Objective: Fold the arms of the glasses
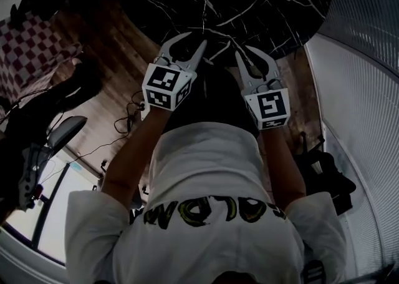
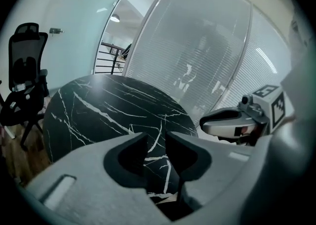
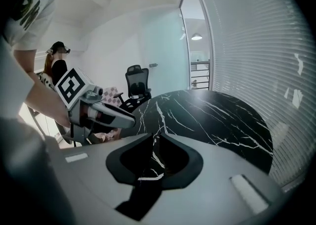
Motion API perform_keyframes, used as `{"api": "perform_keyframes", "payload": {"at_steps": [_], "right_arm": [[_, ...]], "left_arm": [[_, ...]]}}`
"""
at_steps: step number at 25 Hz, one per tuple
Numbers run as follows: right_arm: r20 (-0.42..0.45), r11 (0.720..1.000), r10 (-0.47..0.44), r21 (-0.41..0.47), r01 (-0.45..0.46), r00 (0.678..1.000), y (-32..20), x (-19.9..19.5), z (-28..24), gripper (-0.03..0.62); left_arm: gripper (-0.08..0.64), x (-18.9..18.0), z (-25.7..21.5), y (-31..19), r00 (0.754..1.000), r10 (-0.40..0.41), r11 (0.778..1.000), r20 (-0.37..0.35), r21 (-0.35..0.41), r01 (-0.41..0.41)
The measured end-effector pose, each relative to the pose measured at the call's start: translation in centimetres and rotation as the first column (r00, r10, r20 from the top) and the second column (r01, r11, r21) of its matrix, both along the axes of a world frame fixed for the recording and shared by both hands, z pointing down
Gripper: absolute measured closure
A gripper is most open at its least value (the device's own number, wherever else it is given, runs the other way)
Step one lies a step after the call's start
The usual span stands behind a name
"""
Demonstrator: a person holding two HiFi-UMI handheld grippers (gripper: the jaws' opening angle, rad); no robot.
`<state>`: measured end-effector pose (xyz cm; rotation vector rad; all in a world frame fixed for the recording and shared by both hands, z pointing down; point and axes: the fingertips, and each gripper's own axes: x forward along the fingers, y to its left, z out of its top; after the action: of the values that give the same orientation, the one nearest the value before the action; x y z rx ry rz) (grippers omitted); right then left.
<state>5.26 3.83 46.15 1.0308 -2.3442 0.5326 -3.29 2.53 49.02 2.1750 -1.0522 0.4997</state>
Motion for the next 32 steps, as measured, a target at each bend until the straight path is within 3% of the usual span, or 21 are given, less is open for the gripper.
{"api": "perform_keyframes", "payload": {"at_steps": [12,32], "right_arm": [[-0.03,0.99,-0.023,-0.14,0.018,0.999,1.5,-0.1,8.3,0.476],[-0.063,0.968,-0.022,-0.25,0.006,0.998,1.8,0.1,14.6,0.448]], "left_arm": [[0.411,-0.4,6.7,-0.5,0.999,-0.05,0.996,0.017,-0.079,0.052],[0.403,0.9,9.2,-3.8,0.999,-0.037,0.999,-0.009,-0.02,0.037]]}}
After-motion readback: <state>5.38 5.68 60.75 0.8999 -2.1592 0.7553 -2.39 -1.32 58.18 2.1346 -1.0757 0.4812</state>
